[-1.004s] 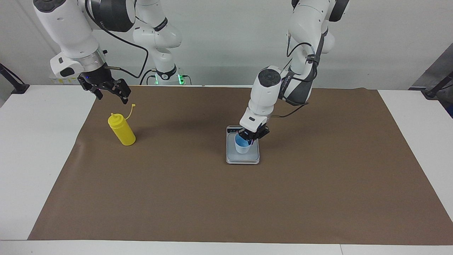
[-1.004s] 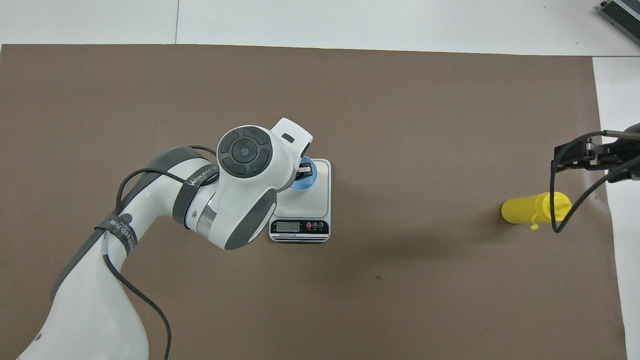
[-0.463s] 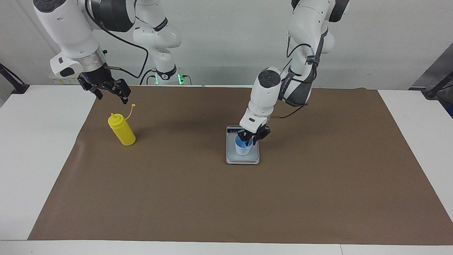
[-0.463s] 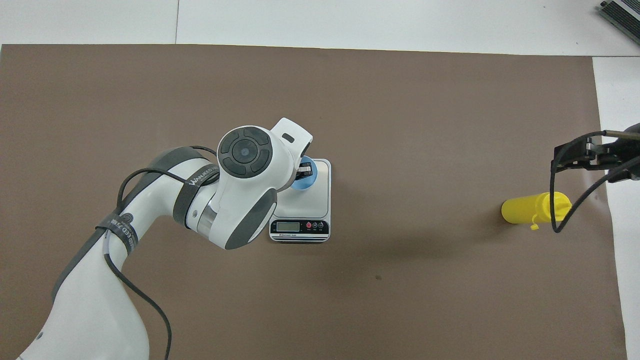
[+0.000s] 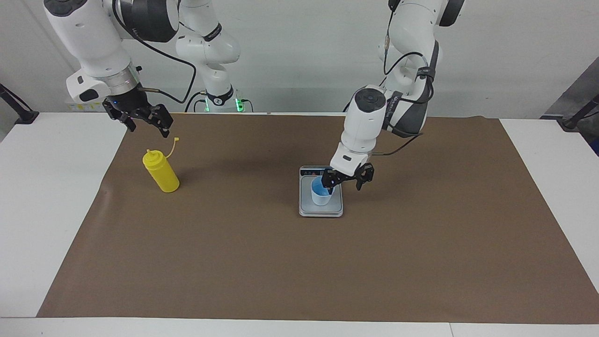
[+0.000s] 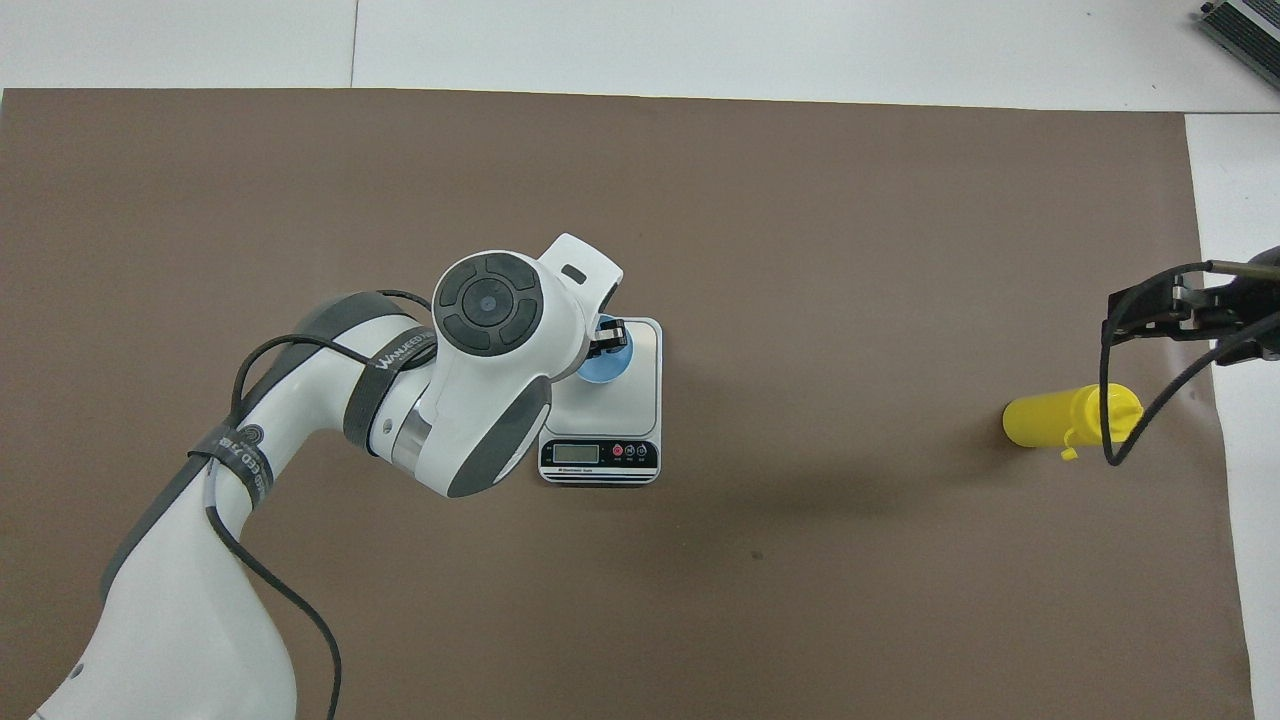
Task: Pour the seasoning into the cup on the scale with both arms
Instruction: 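Release the cup and withdraw the left gripper while the right gripper opens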
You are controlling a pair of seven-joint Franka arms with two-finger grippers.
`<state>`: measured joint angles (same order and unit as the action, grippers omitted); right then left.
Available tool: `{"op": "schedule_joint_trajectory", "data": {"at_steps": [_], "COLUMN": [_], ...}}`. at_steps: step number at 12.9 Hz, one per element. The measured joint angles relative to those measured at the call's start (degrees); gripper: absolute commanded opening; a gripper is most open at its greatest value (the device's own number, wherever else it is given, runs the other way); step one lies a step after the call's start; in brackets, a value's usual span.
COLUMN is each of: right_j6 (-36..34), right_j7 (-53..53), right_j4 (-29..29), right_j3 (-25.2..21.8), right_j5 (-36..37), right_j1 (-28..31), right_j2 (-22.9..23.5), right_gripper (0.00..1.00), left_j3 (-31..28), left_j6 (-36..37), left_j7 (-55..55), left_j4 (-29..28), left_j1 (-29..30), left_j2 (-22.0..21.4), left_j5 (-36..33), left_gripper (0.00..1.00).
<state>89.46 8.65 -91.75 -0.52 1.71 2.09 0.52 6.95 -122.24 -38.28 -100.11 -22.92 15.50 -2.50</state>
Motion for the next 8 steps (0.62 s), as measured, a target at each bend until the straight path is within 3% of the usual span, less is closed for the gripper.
{"op": "schedule_joint_trajectory", "data": {"at_steps": [8], "right_j6": [0.79], "right_j7": [1.95], "right_j4": [-0.27], "right_j3": [-0.63], "right_j5": [0.0], "right_j1": [1.96], "right_j2": [-0.01], "right_gripper": [1.0], "left_j3": [-0.23], "left_j6": [13.36], "left_j7": [22.29], "left_j4": [0.04], "left_j1": [13.08], "left_j2": [-8.41], "left_j5": [-0.04], "left_gripper": [1.0]}}
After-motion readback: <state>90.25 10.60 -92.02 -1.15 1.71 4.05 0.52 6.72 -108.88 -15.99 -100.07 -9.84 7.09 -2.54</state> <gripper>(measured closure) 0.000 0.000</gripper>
